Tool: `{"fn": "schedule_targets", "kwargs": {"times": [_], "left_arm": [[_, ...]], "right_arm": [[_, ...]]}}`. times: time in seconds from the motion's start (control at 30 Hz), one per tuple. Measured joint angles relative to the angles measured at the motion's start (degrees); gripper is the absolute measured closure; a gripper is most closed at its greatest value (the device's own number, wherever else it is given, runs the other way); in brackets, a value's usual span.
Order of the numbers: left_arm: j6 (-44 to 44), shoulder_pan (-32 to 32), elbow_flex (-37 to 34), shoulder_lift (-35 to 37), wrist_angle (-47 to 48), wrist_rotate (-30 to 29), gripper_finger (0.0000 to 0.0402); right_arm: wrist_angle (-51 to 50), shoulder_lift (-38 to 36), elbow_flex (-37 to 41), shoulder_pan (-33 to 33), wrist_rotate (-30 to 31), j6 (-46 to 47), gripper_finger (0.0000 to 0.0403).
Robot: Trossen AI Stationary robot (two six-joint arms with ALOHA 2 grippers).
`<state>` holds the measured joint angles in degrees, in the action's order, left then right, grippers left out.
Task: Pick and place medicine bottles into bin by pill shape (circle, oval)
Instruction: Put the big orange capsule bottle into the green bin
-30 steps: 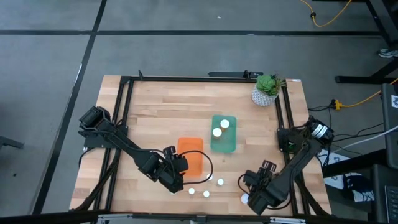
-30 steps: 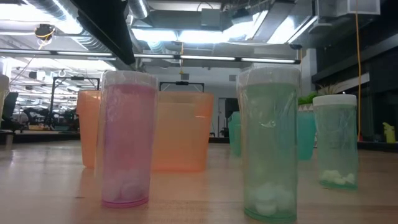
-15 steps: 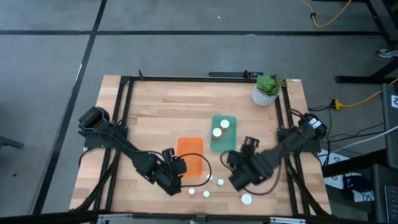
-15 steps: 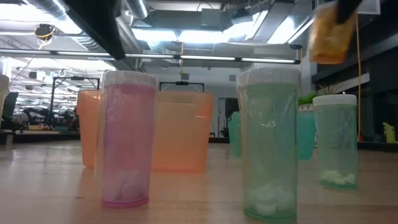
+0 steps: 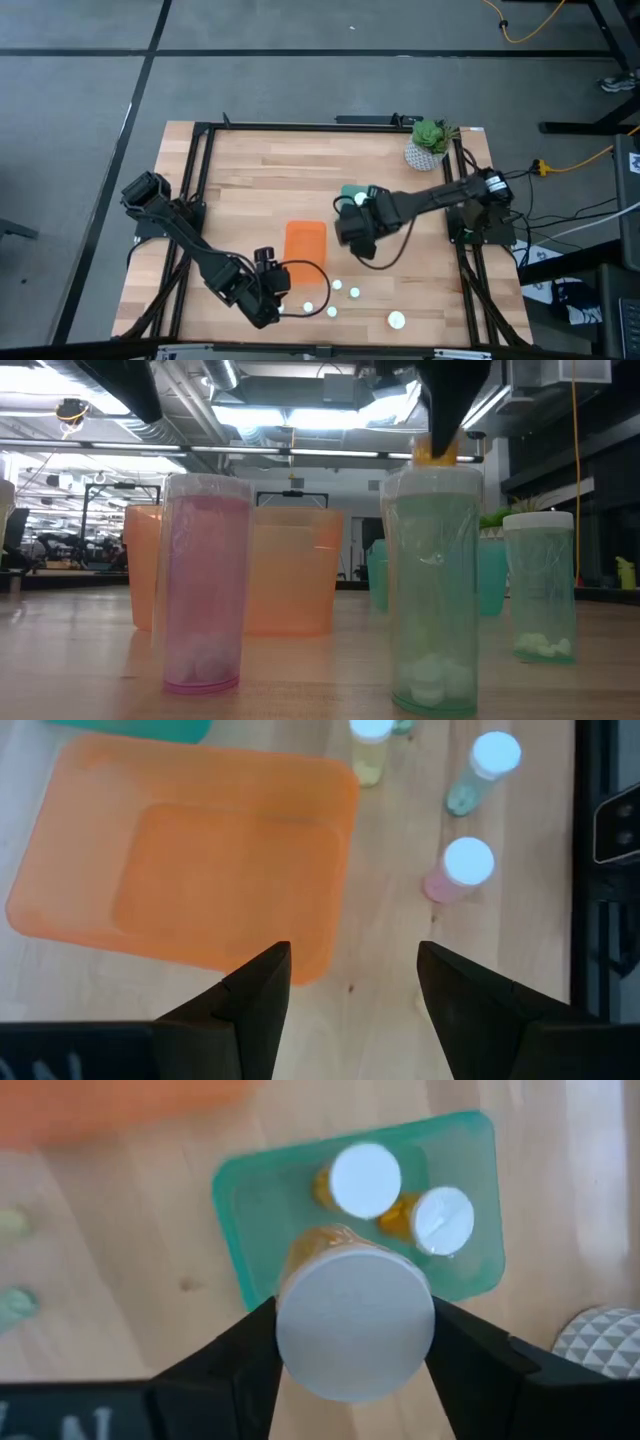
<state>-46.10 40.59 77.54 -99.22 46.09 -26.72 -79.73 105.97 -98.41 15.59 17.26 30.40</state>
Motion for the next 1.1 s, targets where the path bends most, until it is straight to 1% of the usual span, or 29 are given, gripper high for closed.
{"fn": "schedule_targets", "kwargs": {"times": [0.17,0.43,0.6,0.73,0.83,1.1], "left_arm": [[0.0,1.1,0.0,0.0,0.0,-0.5,0.019],[0.0,1.2,0.0,0.0,0.0,-0.9,0.019],[0.0,1.2,0.0,0.0,0.0,-0.9,0.019],[0.0,1.2,0.0,0.0,0.0,-0.9,0.019],[0.0,1.2,0.0,0.0,0.0,-0.9,0.019],[0.1,1.2,0.0,0.0,0.0,-1.0,0.019]], "right_arm": [[3.8,0.0,6.2,-2.8,-3.6,-2.8,0.0187],[15.5,0.0,17.1,-5.5,-5.2,-5.6,0.0187],[19.3,0.0,21.7,-7.9,-5.3,-5.4,0.0187],[21.3,0.0,23.7,-9.0,-5.3,-5.2,0.0187],[21.5,0.0,23.9,-9.1,-5.3,-5.0,0.0185],[21.3,0.0,20.8,-9.1,-5.0,-5.3,0.0149]]}}
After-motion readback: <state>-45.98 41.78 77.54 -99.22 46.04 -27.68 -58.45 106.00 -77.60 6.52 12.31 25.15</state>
